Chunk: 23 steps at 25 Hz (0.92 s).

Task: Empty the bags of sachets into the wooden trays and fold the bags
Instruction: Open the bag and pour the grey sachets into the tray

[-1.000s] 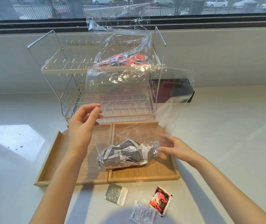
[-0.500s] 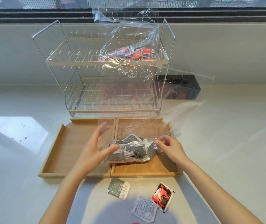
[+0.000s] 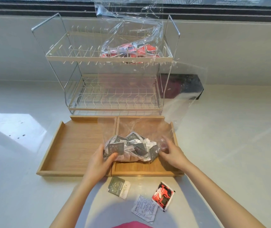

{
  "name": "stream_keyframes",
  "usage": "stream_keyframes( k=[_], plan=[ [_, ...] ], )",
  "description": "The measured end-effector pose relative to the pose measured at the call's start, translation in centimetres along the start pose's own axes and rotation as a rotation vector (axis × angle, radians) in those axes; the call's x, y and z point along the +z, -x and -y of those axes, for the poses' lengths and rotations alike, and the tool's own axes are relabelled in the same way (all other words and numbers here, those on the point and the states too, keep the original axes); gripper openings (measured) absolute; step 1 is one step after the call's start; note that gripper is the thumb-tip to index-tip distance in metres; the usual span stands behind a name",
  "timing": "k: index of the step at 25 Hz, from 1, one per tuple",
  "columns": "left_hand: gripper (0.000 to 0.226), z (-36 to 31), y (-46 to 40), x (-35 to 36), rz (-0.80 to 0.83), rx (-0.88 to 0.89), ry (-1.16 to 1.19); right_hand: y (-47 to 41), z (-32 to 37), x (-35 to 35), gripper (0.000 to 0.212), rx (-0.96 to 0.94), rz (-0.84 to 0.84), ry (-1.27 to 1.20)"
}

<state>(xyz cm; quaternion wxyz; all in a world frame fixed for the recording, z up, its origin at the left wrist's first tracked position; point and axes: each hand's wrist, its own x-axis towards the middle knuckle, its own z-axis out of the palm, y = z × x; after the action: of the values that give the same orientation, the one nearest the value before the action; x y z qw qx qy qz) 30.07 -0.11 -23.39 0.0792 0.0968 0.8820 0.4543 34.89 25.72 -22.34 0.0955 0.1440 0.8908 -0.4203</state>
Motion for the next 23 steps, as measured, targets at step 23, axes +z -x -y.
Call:
stream_keyframes(
  k=[23],
  plan=[
    [0.057, -4.3, 5.1, -0.4, 0.261, -0.331, 0.417, 8.4, -1.4, -1.6, 0.012, 0.188, -0.193, -0.271]
  ],
)
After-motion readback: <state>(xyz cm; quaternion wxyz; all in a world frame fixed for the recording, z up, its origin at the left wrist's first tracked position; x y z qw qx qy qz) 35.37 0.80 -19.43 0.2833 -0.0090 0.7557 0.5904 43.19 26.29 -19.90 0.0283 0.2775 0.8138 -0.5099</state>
